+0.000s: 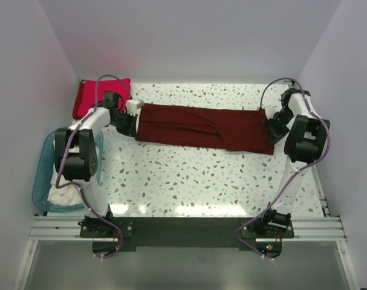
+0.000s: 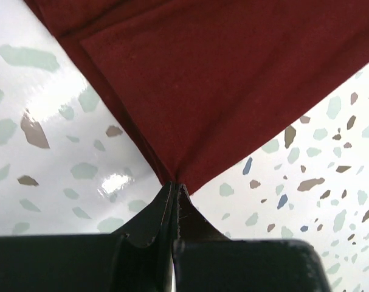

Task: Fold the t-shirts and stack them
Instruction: Fold the tshirt

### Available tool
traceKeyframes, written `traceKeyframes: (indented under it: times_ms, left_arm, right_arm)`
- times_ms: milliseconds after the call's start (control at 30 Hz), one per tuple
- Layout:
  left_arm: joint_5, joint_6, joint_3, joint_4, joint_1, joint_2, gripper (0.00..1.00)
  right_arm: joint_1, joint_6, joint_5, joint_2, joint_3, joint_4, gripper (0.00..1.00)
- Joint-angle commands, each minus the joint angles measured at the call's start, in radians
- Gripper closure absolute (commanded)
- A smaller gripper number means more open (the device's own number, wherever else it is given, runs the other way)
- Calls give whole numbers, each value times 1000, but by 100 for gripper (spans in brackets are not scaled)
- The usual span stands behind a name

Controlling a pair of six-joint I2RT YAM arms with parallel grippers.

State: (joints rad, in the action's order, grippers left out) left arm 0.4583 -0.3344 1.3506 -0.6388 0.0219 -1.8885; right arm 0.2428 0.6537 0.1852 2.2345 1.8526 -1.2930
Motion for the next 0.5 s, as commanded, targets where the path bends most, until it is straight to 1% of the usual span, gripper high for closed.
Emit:
traceKeyframes:
  times_ms: [0,167,333,367,400,433,467]
  left_arm:
    - [-24,-34,-39,-13,-22,78,100]
    - [-29,-26,-83,10,-22,40,100]
    - [-23,4,-79,47,-22,-23,100]
    - [-23,8,-77,54,-22,-27,100]
    - [-21,9,-73,56,-22,-32,97]
    - [-14,11,-67,53,-22,-31,90]
    - [-10,8,-62,48,-22,-26,85]
  right_arm:
    - [9,35,-62,-67,-47,27,100]
    - [9,15,-69,-46,-99,84,100]
    - [6,-20,-43,-32,-82,101,100]
    - [6,-22,-41,-35,-78,103,96]
    - [7,-20,-36,-36,-75,98,92]
    - [6,-16,-30,-41,-58,77,83]
    - [6,-12,-27,-47,-49,63,77]
